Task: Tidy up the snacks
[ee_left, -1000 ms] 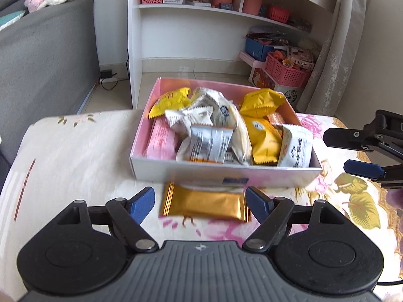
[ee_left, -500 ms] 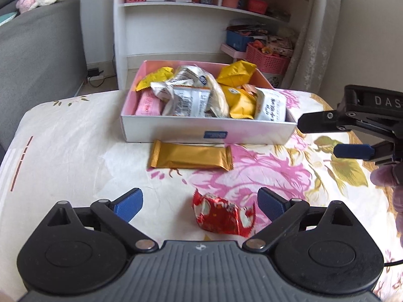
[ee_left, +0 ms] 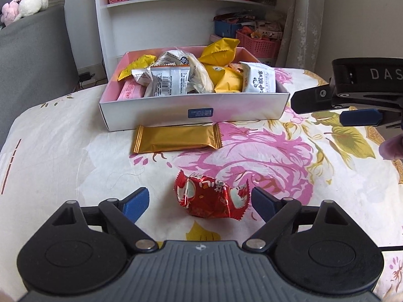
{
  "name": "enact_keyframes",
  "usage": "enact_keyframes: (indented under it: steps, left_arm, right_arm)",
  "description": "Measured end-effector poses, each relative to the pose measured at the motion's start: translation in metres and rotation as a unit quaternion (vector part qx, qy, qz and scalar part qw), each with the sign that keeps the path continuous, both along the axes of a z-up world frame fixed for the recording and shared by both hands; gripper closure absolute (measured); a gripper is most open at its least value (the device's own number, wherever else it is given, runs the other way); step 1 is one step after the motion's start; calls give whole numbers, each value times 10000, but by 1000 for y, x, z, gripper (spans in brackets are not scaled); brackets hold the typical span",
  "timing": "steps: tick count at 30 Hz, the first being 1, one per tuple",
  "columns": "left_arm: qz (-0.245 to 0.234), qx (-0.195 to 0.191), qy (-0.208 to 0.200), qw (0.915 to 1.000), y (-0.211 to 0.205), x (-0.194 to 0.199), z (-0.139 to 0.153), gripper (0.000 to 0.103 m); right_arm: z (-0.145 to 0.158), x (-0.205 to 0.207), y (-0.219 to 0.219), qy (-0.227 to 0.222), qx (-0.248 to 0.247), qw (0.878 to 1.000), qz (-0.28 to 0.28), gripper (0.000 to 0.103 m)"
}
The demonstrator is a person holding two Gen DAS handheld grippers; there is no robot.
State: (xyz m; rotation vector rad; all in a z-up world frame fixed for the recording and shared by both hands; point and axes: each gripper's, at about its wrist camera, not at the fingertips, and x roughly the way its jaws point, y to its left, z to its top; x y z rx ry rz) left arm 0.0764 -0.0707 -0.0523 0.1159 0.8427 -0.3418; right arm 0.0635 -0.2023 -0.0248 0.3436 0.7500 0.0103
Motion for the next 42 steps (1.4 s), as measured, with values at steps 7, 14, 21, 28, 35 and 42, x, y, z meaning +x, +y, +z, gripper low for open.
enact_keyframes:
  steps: [7, 14, 21, 28, 35, 42]
  left_arm:
    - [-63, 46, 66, 9999, 0, 3, -3, 48]
    - [79, -13, -9, 10000, 12, 3, 8, 55]
    - [347, 39, 51, 9994, 44, 3, 14, 56]
    - [490, 163, 22, 9987, 70, 4, 14, 56]
    - [513, 224, 104, 9984, 82, 6, 9, 56]
    - [577, 320, 160, 9977, 92, 9, 3, 55]
  right_arm:
    - [-8, 4, 1, 57, -127, 9999, 44, 8]
    - [-20, 13, 12, 18, -275, 9992, 291, 8]
    - [-29, 28, 35, -45, -138, 9970, 759, 11]
    - [-41, 52, 39, 171, 700, 9957, 575, 48]
    - [-55, 62, 43, 147, 1103, 9924, 517, 72]
    - [-56, 60, 59, 335, 1272, 9817, 1380, 83]
